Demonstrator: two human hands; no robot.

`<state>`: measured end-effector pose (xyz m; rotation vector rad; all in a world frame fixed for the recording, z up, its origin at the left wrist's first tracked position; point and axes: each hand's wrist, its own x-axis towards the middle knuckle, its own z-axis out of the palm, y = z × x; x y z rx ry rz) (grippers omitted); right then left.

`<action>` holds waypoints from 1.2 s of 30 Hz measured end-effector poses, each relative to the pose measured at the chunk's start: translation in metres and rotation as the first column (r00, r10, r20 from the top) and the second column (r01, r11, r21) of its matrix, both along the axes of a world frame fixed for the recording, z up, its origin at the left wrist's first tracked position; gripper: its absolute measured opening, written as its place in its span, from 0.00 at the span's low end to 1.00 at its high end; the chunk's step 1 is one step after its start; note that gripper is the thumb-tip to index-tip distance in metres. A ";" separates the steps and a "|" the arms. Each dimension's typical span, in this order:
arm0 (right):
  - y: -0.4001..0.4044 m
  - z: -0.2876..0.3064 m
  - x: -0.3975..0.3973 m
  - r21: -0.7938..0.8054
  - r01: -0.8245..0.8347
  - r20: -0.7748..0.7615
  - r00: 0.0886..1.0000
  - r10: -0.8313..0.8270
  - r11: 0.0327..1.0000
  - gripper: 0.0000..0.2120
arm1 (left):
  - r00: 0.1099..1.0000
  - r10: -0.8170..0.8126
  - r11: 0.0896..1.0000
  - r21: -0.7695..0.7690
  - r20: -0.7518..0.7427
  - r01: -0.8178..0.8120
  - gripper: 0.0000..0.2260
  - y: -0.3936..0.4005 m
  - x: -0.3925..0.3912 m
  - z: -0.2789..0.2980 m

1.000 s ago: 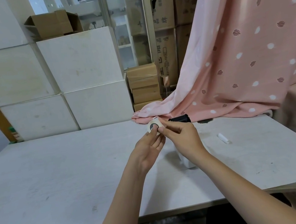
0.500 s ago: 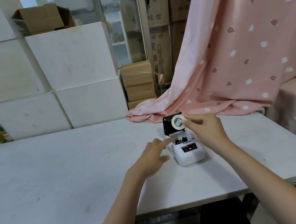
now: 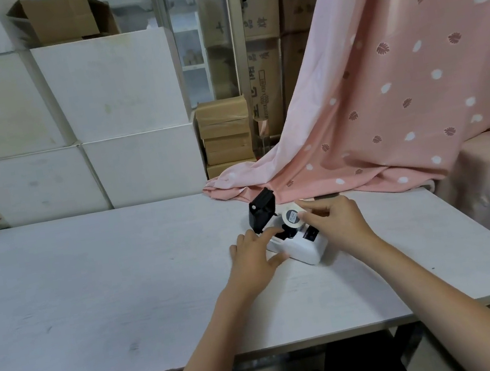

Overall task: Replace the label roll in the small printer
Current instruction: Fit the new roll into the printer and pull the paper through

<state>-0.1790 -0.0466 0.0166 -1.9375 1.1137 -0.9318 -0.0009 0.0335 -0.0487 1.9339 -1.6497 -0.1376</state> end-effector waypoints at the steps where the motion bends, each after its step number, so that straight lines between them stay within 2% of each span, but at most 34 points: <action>1: 0.000 0.000 0.002 -0.004 -0.021 -0.006 1.000 0.021 1.000 0.14 | 0.999 0.030 1.000 -0.009 0.011 -0.030 0.19 0.001 -0.003 -0.002; 9: -0.005 0.003 0.011 -0.061 -0.134 -0.040 0.991 0.131 0.989 0.15 | 0.998 0.039 0.997 -0.058 -0.043 -0.041 0.16 0.003 -0.002 -0.007; 13: -0.006 -0.002 0.011 -0.121 -0.143 -0.085 0.987 0.133 0.982 0.14 | 0.997 0.051 0.997 -0.061 -0.061 -0.055 0.11 0.003 -0.003 -0.006; 25: -0.013 -0.017 0.020 -0.315 -0.224 -0.381 0.920 0.093 0.922 0.14 | 0.990 0.084 0.992 -0.089 -0.110 -0.094 0.10 0.006 -0.005 -0.005; 33: -0.015 -0.011 0.026 -0.249 -0.225 -0.413 0.905 0.107 0.942 0.12 | 0.991 0.099 0.987 -0.114 -0.093 -0.109 0.10 0.007 -0.006 -0.006; 36: -0.016 -0.010 0.027 -0.277 -0.239 -0.415 0.903 0.109 0.931 0.12 | 0.991 0.106 0.986 -0.124 -0.076 -0.115 0.09 0.008 -0.007 -0.005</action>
